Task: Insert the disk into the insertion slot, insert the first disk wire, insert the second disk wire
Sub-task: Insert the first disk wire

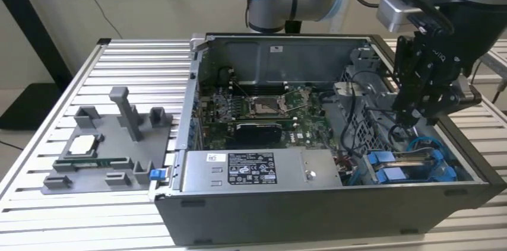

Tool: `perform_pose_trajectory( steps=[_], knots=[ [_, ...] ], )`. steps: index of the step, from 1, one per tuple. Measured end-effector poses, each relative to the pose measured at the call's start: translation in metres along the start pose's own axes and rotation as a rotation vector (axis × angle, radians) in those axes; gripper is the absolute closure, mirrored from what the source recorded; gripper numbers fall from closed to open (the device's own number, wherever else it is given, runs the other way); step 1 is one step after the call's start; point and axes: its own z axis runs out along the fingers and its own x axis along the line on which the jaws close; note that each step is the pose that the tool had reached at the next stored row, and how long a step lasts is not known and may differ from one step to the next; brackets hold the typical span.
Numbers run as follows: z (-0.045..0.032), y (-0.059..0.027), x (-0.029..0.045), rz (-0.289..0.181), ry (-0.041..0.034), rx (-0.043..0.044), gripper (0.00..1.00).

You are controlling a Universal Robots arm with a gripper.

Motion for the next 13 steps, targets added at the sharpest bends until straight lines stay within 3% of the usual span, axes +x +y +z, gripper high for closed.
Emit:
perform_pose_trajectory(
  steps=[1, 2, 7, 13],
  knots=[
    [0.0004, 0.0002, 0.0003, -0.001, -0.0002, 0.0002, 0.00],
    [0.0006, 0.0003, 0.0005, -0.001, 0.0000, 0.0005, 1.00],
    [0.0027, 0.0011, 0.0008, -0.001, -0.0004, 0.0168, 1.00],
    [0.0029, 0.0011, 0.0011, -0.001, -0.0002, 0.0171, 1.00]
  ],
)
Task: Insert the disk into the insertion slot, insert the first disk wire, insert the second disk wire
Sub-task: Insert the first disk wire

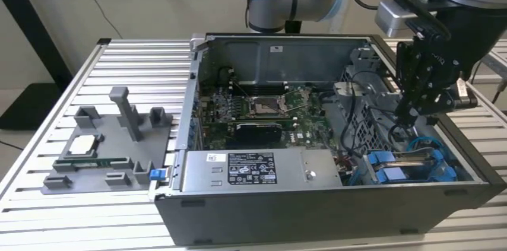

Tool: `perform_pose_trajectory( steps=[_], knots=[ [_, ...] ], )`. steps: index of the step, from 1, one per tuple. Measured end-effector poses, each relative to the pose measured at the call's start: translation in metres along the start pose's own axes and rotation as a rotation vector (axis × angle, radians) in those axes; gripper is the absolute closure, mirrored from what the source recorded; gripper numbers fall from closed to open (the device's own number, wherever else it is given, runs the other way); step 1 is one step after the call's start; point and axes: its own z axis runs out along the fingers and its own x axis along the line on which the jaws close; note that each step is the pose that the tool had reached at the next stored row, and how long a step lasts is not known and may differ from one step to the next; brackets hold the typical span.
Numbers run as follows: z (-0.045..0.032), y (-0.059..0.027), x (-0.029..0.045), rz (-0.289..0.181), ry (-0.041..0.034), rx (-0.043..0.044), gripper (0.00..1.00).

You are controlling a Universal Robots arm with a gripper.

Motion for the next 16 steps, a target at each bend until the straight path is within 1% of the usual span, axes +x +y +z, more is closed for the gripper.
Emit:
perform_pose_trajectory(
  steps=[1, 2, 5, 6, 8, 12, 16],
  knots=[
    [0.0004, -0.0001, 0.0007, 0.000, -0.0002, -0.0013, 1.00],
    [0.0008, -0.0005, 0.0018, 0.000, 0.0002, -0.0061, 1.00],
    [0.0015, -0.0030, 0.0083, 0.001, 0.0006, -0.0279, 1.00],
    [0.0020, -0.0043, 0.0104, 0.001, 0.0009, -0.0336, 1.00],
    [0.0038, -0.0073, 0.0151, 0.001, 0.0008, -0.0420, 1.00],
    [0.0086, -0.0134, 0.0248, 0.001, 0.0011, -0.0529, 1.00],
    [0.0138, -0.0211, 0.0293, 0.001, 0.0012, -0.0594, 1.00]
  ],
)
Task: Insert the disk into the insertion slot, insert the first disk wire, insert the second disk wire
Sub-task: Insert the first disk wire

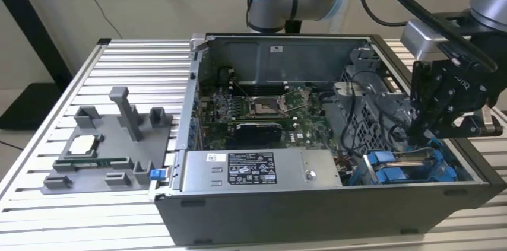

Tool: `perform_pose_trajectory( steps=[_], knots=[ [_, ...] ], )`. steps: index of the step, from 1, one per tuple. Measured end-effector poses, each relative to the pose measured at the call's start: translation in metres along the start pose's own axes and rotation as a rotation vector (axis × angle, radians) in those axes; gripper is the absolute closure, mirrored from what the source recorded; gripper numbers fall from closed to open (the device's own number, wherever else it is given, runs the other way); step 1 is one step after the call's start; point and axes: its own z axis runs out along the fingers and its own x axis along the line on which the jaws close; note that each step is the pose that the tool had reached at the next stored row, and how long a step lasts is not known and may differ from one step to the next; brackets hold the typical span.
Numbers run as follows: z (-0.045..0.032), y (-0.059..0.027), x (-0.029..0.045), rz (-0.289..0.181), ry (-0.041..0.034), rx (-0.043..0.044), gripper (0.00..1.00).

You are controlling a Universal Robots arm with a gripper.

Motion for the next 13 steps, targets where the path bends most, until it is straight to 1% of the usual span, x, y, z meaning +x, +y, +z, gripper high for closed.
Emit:
perform_pose_trajectory(
  steps=[6, 10, 13],
  knots=[
    [0.0061, -0.0081, 0.0010, 0.000, 0.0000, -0.0009, 1.00],
    [0.0085, -0.0136, 0.0004, 0.000, -0.0007, -0.0009, 1.00],
    [0.0129, -0.0162, -0.0005, 0.000, -0.0005, -0.0009, 1.00]
  ],
)
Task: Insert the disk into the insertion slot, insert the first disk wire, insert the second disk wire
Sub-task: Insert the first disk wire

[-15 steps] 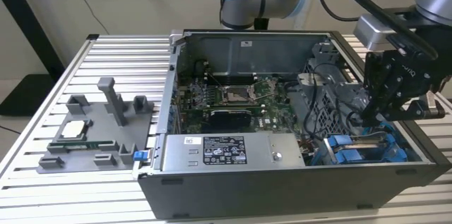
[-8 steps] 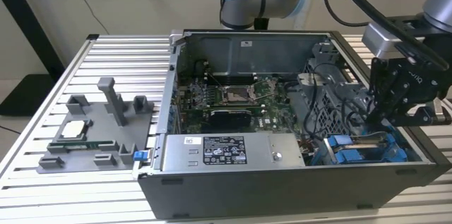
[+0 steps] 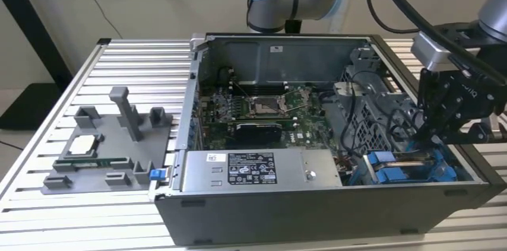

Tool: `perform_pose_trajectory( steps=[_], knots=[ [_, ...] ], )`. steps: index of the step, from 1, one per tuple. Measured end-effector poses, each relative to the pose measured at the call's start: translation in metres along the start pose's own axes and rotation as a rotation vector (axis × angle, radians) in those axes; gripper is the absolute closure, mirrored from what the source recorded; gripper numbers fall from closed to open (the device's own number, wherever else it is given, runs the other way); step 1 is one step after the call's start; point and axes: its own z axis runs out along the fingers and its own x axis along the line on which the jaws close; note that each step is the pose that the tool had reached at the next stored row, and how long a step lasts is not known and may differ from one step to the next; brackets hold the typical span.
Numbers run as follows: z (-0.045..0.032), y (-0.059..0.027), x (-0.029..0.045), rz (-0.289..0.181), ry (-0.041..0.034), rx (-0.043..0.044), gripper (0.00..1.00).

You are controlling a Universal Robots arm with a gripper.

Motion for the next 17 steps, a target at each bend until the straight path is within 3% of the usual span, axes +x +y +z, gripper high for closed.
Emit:
perform_pose_trajectory(
  steps=[8, 17],
  knots=[
    [0.0090, -0.0028, -0.0016, 0.000, 0.0000, 0.0000, 1.00],
    [0.0123, -0.0028, -0.0015, 0.001, 0.0001, -0.0019, 1.00]
  ],
)
